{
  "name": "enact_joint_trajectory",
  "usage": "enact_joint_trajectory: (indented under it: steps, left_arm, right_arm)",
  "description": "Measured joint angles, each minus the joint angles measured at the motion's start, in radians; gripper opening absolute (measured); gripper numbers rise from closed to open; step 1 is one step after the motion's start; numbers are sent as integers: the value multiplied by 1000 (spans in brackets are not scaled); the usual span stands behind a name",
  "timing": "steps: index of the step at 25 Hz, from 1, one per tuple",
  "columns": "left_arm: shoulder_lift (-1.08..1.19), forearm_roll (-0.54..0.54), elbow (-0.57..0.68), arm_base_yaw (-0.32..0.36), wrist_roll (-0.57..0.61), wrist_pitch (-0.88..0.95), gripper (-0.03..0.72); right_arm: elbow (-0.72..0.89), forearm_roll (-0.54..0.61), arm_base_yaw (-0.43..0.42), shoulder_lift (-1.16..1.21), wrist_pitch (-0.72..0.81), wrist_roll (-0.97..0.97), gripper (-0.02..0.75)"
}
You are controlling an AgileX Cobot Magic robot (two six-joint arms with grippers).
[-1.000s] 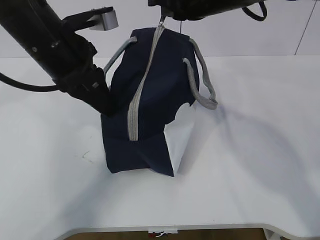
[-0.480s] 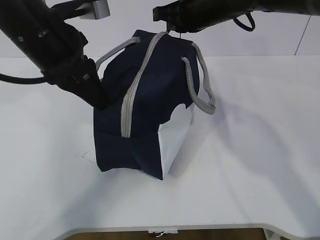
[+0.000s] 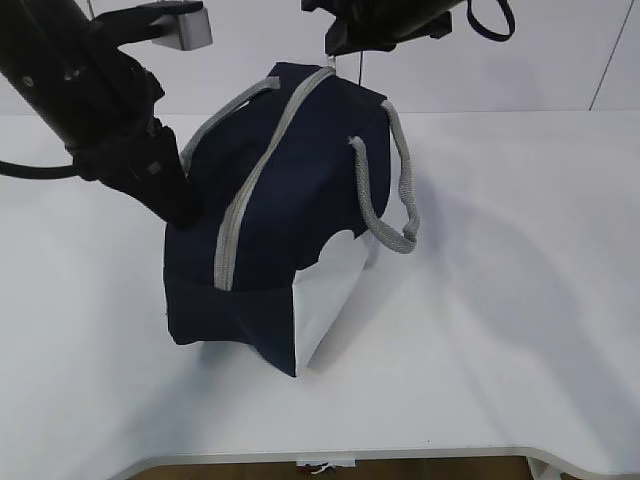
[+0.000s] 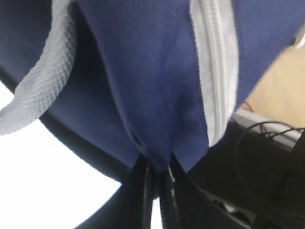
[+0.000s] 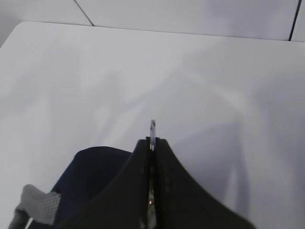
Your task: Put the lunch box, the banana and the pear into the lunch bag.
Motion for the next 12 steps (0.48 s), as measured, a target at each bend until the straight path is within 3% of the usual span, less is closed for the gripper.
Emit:
enact_joint_trajectory:
  steps: [8,12]
  left_arm:
    - [18,28,0,0,-91,12,29]
    - [16,30,0,0,-166,17,214]
  right_arm:
    - [-97,30,0,0,147,-5,13]
    - [-98,31,0,0,150,-8,13]
